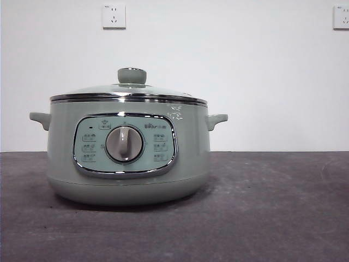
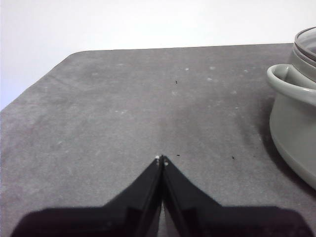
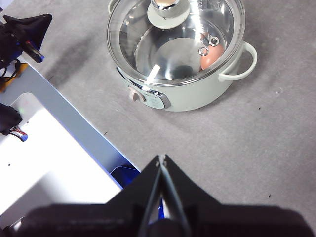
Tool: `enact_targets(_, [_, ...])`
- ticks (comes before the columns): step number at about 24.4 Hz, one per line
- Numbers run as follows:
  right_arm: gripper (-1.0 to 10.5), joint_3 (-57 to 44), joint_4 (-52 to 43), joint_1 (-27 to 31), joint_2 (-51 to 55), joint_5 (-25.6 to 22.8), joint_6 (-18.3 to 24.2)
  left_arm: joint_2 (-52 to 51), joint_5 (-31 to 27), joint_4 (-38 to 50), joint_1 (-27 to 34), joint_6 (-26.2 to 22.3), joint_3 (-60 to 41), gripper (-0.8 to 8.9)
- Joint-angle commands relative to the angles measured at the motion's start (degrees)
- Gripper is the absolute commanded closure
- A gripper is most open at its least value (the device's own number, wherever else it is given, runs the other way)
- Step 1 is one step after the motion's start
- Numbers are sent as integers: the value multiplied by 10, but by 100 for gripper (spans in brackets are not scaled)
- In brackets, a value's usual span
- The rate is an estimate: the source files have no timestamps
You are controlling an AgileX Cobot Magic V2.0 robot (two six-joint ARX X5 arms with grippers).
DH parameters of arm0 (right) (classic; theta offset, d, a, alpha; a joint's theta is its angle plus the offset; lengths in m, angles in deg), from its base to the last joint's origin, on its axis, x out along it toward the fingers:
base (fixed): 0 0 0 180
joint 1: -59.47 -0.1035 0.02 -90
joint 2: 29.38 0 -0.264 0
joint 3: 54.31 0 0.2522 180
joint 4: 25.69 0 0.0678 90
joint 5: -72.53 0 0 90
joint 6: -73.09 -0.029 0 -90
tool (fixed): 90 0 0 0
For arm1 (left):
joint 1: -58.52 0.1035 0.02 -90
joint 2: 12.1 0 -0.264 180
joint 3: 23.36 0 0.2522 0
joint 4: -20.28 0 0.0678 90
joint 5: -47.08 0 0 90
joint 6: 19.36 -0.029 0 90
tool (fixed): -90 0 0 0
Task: Pick up the egg,open the lid,put the egg in the pot,close the lid
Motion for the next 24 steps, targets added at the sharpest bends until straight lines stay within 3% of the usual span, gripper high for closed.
enact_targets(1, [946, -2, 6, 0, 2, -1, 1, -2, 2, 1, 1, 3, -8, 816])
enact_targets(3, [946, -2, 6, 0, 2, -1, 1, -2, 2, 1, 1, 3, -8, 816])
enact_targets(6, [946, -3, -19, 28, 29, -21, 46, -2, 2, 1, 1, 3, -8, 816])
enact_targets(9, [946, -39, -140, 106, 96, 34, 42, -2, 2, 2, 1, 3, -8, 817])
enact_targets(10, [946, -69, -177, 138, 126, 61, 35, -2, 2, 2, 1, 3, -8, 817])
enact_targets(13, [946, -218, -289, 227, 234, 61, 26, -2, 2, 2, 1, 3, -8, 816])
enact_targets(16, [946, -404, -453, 275, 348, 61, 20, -2, 2, 2, 1, 3, -8, 817])
enact_targets(24, [946, -681, -646, 290, 498, 33, 16, -2, 2, 2, 1, 3, -8, 817])
